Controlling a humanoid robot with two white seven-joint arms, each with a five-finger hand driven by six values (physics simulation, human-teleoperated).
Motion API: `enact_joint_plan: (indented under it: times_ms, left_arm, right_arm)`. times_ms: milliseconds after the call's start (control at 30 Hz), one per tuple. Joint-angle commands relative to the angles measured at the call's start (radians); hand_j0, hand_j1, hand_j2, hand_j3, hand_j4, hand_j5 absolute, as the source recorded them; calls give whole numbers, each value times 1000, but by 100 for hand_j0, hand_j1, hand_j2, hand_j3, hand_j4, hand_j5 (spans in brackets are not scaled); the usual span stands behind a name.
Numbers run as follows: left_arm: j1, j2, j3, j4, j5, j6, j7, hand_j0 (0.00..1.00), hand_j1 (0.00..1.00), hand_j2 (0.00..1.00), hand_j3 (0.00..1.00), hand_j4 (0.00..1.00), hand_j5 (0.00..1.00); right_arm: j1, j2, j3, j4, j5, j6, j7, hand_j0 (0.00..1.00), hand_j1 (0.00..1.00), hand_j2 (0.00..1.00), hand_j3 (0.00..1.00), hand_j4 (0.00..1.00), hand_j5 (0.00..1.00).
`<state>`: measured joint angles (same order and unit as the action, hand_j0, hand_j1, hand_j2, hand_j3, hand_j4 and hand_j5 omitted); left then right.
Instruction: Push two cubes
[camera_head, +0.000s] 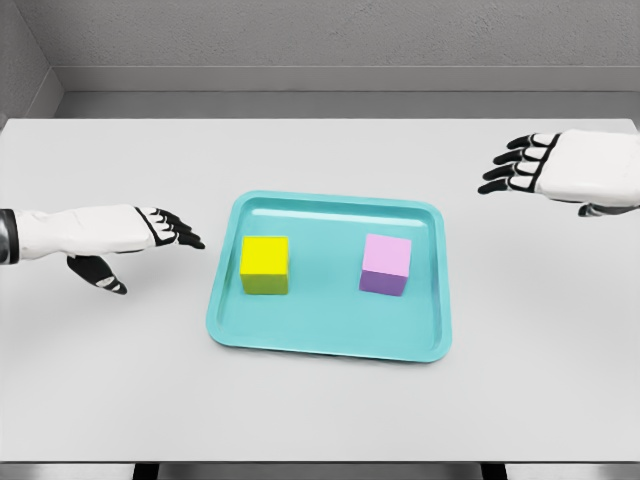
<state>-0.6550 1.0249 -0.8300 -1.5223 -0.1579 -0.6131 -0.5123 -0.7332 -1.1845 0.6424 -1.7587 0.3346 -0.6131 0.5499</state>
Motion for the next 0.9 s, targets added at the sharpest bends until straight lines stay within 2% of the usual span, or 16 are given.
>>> enact_joint_plan:
  times_ms: [0,100,133,167,200,233,267,300,467,567,667,733,867]
  left_arm:
    - [-2,0,-1,4,6,2,0,100,100,100,100,100,100]
    - [-2,-6,-1,7,6,2,0,100,100,100,100,100,100]
    - [-2,-6,-1,8,3,2,-3,85,85,85,85,85,85]
    - [-17,-8,-1,8,-35,2,-38,52,52,52,52,52,52]
    - [-23,-13,0,7,-41,2,-74,33,33,33,33,33,33]
    - [-31,-9,3,8,-43,2,-99,19,19,19,19,19,19]
    - [-37,-13,2,7,-41,2,-99,1,1,1,1,1,1]
    - [-38,-20,3,7,-41,2,-99,1,1,1,1,1,1]
    - [-67,-22,-1,-27,-40,2,-99,0,0,0,0,0,0]
    - [-95,-115,-1,-33,-46,2,-99,0,0,0,0,0,0]
    - [-107,-125,0,-6,-63,2,-99,0,0,0,0,0,0]
    - [-112,-152,-11,-4,-114,2,-99,0,0,0,0,0,0]
    - [-123,-166,-14,-7,-120,2,-99,0,0,0,0,0,0]
  right_arm:
    - [0,2,8,-1,-3,2,1,100,100,100,100,100,100]
    - [-9,6,10,1,-5,2,-10,100,100,100,100,100,100]
    - [-38,0,8,2,-5,2,-5,100,100,100,100,100,100]
    - [-43,-9,8,4,-8,2,-4,100,100,100,100,100,100]
    - [-43,-7,10,5,-6,2,2,100,100,100,100,100,100]
    - [-48,-7,10,4,-5,2,61,77,77,77,77,77,77]
    - [-48,-1,5,4,-8,2,61,29,29,29,29,29,29]
    - [-46,2,11,2,-8,2,61,7,7,7,7,7,7]
    - [-51,-6,14,4,-6,2,61,8,8,8,8,8,8]
    - [-44,-6,16,4,-8,2,61,8,8,8,8,8,8]
    - [-48,-6,59,4,-5,2,61,8,8,8,8,8,8]
    - [-49,-4,62,1,-3,2,61,8,8,8,8,8,8]
    - [-51,19,131,1,52,2,61,8,8,8,8,8,8]
